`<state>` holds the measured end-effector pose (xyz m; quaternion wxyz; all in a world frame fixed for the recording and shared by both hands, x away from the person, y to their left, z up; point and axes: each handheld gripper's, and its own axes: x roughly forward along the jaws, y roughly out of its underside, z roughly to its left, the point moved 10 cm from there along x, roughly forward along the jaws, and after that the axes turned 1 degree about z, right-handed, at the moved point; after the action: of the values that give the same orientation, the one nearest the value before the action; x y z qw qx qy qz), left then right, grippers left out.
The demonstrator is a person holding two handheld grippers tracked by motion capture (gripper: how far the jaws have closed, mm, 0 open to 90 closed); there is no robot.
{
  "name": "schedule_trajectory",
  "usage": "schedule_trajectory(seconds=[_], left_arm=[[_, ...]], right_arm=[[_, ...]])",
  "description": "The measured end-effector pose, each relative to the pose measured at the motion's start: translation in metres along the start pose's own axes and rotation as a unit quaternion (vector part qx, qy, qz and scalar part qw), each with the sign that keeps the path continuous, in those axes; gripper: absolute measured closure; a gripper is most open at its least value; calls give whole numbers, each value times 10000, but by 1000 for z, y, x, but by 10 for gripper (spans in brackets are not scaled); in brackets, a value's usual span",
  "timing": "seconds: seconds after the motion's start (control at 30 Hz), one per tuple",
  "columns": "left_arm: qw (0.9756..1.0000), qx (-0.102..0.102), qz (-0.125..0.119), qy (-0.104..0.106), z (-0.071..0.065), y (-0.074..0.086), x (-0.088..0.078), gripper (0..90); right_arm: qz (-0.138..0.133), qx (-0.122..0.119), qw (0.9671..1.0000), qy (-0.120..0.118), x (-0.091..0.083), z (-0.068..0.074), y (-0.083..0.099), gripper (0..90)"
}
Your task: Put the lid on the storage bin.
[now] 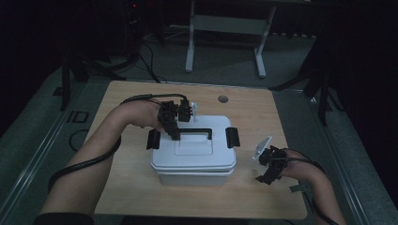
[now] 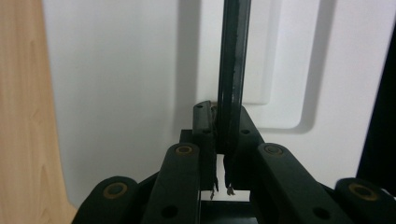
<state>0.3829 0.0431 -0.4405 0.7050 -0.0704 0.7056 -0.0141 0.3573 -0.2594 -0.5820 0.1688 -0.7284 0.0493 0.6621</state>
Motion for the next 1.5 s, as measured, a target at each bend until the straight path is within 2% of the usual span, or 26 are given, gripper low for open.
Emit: schedule_trajectory(seconds=[0.17,0.27,0.57,0.83,0.93,1.27,1.3,1.33,1.37,1.43,1.47,1.5], left_arm=[[9999,46,128,83,-1,-1,8,836],[9998,-2,182,124,-1,2,13,836],[9996,-39,157,234,0,1,21,836],[9993,-24,300,243,1,3,29,835],[9992,-42,261,307,2,2,30,835],[9991,-30,296,295,1,2,30,823],[9994,-89,234,230,3,2,29,823],[9997,-111,148,153,6,1,27,673],[9997,-231,61,113,8,0,24,567],[9990,-422,-151,60,11,-1,20,456],[9982,-534,-264,-54,15,-1,17,366],[9980,-568,-291,-34,16,1,15,264]], right_arm=[[-32,-6,10000,-1,-1,0,0,142],[-16,-19,10000,9,-1,-1,0,142],[17,5,10000,-9,2,0,-1,142],[51,-8,10000,-5,5,0,0,142],[18,-6,10000,-11,5,1,0,142],[1,-12,10000,-16,7,1,0,143],[5,-16,10000,-14,7,1,0,142],[-5,-15,10000,-12,7,1,0,142],[-12,-14,10000,-11,7,1,-1,142],[-11,-16,10000,-7,7,1,-1,143],[-10,-24,10000,-7,7,1,-1,143],[-9,-17,10000,2,7,1,-1,143]])
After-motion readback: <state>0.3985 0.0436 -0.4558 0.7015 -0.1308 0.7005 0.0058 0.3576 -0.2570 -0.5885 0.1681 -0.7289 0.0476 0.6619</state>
